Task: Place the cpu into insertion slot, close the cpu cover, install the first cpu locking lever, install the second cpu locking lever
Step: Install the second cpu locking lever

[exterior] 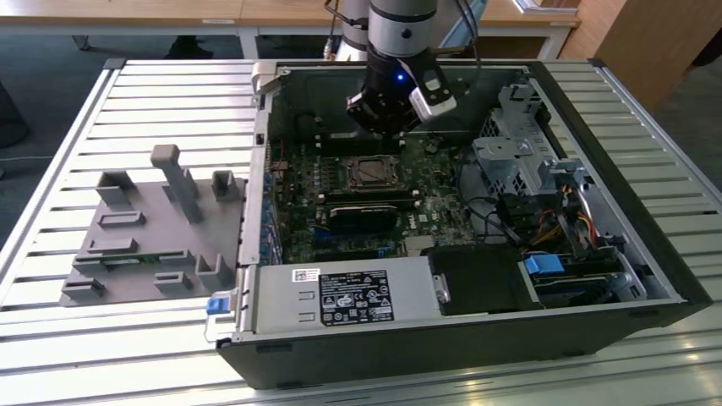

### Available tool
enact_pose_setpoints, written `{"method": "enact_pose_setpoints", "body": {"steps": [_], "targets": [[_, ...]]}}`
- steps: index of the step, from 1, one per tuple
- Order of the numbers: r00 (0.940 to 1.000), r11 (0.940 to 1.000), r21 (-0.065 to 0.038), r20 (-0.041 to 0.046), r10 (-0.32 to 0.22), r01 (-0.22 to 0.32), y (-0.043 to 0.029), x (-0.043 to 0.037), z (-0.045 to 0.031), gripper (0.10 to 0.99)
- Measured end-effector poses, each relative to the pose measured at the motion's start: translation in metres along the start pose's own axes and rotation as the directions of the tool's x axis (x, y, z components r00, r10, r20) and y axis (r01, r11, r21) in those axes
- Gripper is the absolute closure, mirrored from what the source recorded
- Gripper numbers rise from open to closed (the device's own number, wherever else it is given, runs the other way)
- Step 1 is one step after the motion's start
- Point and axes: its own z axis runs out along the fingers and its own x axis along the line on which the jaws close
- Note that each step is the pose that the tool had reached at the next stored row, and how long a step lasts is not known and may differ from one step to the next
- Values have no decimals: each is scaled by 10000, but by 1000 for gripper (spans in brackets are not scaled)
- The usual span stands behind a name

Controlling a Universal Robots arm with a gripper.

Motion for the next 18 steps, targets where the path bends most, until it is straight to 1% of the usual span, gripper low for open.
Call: {"method": "enact_pose_setpoints", "body": {"steps": [2, 7, 10, 12, 16, 17, 18], "targets": [[10000, 10000, 0, 0, 0, 0, -40, -1, -1, 980], [10000, 10000, 3, -10, 1, -1, -171, -5, -4, 980], [9999, 10000, 21, -126, 3, -3, -218, -7, -3, 980], [9999, 10000, 21, -131, 5, -5, -275, -9, -2, 980], [9999, 10000, -28, -141, 4, -4, -402, -15, 6, 980], [9999, 10000, -57, -142, 4, -5, -426, -15, 8, 980], [9999, 9999, -121, -145, 5, -7, -445, -16, 12, 980]]}}
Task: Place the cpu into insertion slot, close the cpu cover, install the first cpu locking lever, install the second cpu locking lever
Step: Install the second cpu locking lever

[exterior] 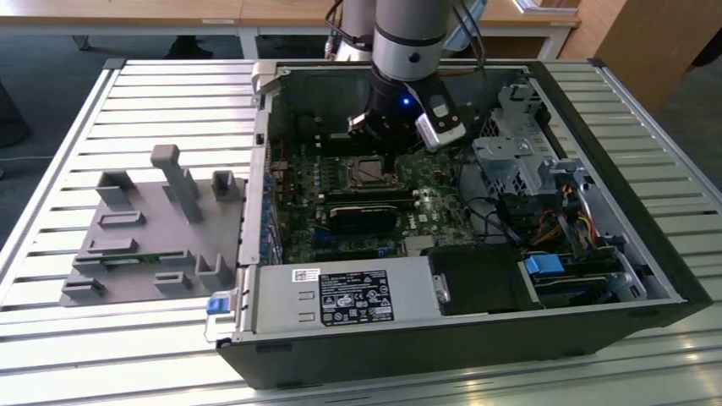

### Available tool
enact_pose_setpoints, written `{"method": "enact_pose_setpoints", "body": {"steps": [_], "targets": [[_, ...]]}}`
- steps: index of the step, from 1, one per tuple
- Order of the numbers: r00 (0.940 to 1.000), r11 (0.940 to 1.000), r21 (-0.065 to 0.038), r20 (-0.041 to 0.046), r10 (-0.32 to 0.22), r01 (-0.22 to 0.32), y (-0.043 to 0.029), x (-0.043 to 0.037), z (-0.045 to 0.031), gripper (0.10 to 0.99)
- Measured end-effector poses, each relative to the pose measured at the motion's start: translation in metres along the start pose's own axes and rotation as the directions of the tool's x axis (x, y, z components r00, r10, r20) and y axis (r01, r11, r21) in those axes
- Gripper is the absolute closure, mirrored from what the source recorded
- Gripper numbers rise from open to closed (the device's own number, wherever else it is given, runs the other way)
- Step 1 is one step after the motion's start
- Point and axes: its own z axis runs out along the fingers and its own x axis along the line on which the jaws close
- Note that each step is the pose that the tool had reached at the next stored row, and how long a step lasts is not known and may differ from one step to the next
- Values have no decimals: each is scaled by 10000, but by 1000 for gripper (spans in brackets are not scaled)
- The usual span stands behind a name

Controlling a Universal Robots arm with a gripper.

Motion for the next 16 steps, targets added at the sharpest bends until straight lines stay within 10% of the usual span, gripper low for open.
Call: {"method": "enact_pose_setpoints", "body": {"steps": [5, 16], "targets": [[10000, 9994, -342, -14, 2, -2, -54, -1, 27, 980], [10000, 9990, -458, -19, 1, -2, -147, 191, 43, 980]]}}
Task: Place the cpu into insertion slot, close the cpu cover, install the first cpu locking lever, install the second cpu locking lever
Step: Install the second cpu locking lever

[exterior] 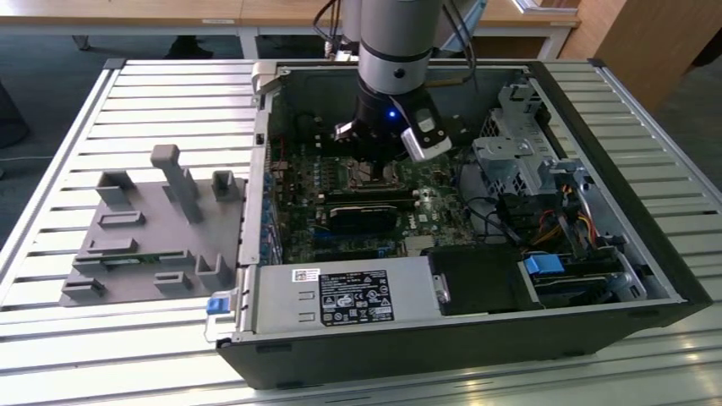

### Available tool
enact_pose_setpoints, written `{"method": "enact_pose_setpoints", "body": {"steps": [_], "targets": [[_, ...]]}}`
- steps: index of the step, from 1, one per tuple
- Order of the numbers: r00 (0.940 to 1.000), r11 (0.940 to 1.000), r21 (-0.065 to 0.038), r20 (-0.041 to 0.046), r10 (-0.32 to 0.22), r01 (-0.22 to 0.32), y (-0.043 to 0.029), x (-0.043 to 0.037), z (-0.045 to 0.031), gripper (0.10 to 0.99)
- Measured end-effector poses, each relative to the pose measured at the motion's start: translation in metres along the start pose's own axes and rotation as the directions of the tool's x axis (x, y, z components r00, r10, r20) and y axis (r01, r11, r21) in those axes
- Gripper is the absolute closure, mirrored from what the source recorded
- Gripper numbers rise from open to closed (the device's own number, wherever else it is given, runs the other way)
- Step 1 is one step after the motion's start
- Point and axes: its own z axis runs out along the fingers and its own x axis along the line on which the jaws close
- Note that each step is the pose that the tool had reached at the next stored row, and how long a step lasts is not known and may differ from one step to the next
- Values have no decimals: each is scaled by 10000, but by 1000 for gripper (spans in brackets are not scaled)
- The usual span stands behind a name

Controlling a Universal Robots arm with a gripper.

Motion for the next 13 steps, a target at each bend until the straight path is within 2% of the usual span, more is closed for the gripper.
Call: {"method": "enact_pose_setpoints", "body": {"steps": [4, 10, 11, 12, 13], "targets": [[10000, 10000, -4, 0, 1, -1, -13, 105, 9, 980], [10000, 10000, -27, -2, 1, -1, -23, 141, 101, 980], [10000, 9999, -167, -7, 10, -10, -71, 146, 125, 980], [10000, 9997, -253, -9, 11, -11, -108, 172, 136, 980], [10000, 9996, -275, -11, 10, -11, -111, 186, 141, 980]]}}
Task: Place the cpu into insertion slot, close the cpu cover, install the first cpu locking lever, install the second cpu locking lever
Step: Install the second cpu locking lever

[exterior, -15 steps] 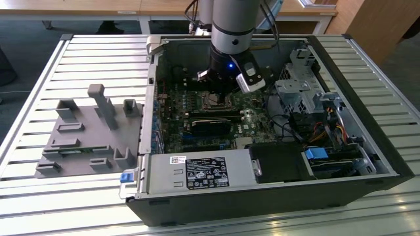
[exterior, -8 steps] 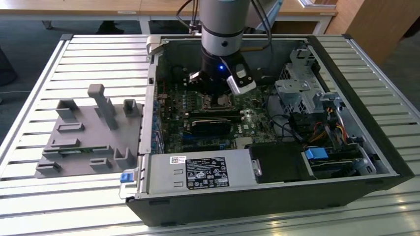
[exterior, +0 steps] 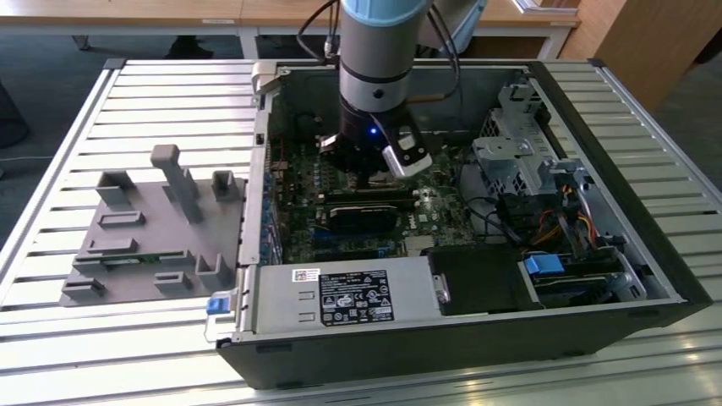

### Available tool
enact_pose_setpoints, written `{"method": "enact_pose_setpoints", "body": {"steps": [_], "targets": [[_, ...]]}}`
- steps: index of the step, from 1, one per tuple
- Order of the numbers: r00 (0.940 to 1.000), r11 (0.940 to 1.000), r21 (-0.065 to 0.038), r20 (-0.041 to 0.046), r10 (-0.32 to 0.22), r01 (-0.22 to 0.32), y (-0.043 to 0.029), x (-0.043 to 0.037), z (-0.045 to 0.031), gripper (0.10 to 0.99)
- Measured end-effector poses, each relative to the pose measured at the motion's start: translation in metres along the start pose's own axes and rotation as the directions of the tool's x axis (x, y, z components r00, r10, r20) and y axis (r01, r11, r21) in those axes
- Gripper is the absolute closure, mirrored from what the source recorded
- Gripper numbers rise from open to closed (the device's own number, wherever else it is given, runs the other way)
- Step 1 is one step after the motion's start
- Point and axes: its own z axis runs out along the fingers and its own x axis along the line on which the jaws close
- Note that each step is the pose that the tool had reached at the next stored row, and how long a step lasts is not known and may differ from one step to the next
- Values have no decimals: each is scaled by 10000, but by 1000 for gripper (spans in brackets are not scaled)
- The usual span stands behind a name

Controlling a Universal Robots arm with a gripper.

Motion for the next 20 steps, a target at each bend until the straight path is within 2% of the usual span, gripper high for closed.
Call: {"method": "enact_pose_setpoints", "body": {"steps": [6, 10, 13, 17, 20], "targets": [[10000, 10000, -79, -4, 1, -1, -9, 89, 44, 980], [10000, 9999, -128, -6, -1, 0, -16, 109, 101, 980], [10000, 9998, -208, -11, 1, -2, -21, 115, 131, 980], [10000, 9993, -385, -17, 3, -3, -31, 126, 153, 980], [10000, 9991, -422, -17, 2, -3, -47, 132, 166, 980]]}}
